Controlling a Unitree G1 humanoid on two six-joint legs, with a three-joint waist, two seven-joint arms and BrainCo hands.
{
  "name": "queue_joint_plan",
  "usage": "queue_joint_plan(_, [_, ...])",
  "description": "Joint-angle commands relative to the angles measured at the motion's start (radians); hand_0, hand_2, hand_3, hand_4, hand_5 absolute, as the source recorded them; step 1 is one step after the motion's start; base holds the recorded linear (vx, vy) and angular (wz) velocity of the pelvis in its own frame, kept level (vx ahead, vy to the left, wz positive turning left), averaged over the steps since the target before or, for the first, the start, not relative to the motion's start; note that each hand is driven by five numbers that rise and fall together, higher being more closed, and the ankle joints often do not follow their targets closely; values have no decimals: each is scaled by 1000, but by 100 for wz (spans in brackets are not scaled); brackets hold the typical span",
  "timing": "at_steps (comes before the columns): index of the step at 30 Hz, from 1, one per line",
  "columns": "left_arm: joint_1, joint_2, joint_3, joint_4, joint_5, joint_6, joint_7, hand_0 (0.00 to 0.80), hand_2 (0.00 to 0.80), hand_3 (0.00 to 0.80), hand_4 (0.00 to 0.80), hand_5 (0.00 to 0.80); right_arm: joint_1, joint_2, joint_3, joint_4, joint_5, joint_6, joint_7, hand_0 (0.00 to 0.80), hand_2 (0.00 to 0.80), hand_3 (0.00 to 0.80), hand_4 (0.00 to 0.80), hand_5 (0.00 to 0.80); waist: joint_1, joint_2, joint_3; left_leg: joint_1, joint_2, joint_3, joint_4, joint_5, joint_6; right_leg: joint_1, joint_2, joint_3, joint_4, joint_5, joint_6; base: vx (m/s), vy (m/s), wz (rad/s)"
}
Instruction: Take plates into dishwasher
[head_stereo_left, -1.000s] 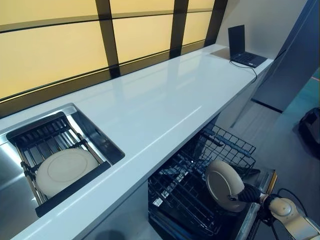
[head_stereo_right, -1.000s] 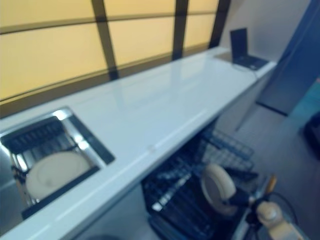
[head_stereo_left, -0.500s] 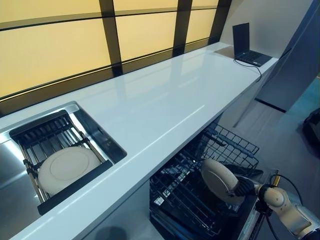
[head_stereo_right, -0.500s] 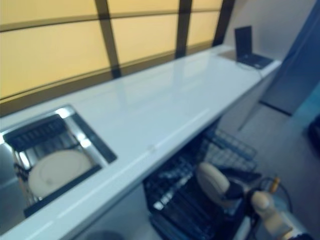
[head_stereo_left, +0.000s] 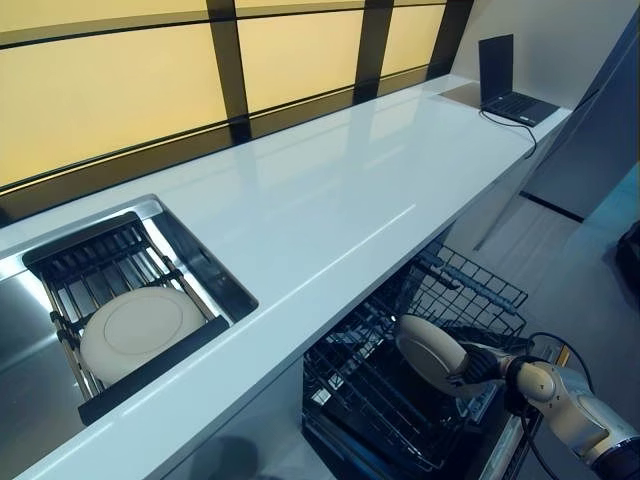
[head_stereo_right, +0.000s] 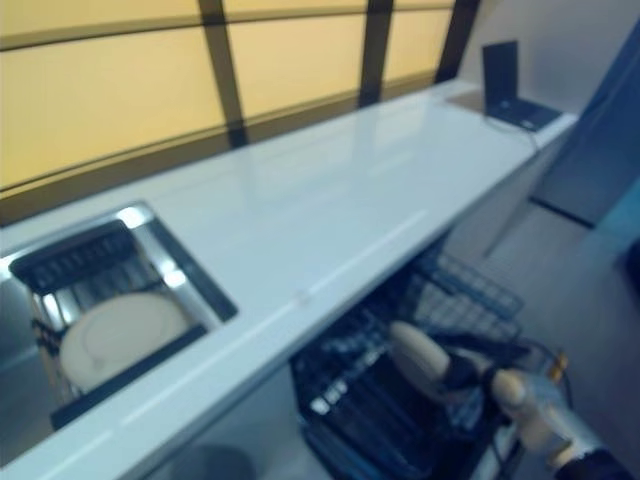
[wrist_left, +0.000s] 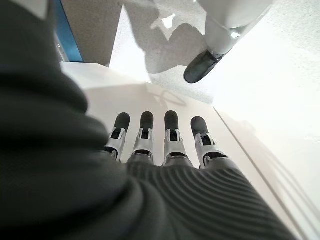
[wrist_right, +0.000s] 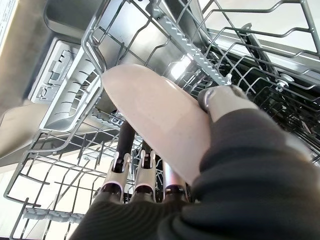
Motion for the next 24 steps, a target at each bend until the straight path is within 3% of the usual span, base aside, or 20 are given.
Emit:
queue_joint_plan(1, [-47,37,-33,18,40,2,-7,0,0,0,0,0,-72,10,43,-26,-20,-15,-20,800,800,800,800,800,19,-47,-17,-95,-38,-60,6,26,36,-7,43,-46,55,-63,-20,0,0,0])
queue_joint_plan(24, [-56,26,-36,13,59,16,-15,0,0,0,0,0,-73,65,67,1,-17,-1,-30,800,800,800,800,800,31,-46,-28,-76,-47,-72,4,13,43,-3,36,-58,64,-68,-18,1,1,0])
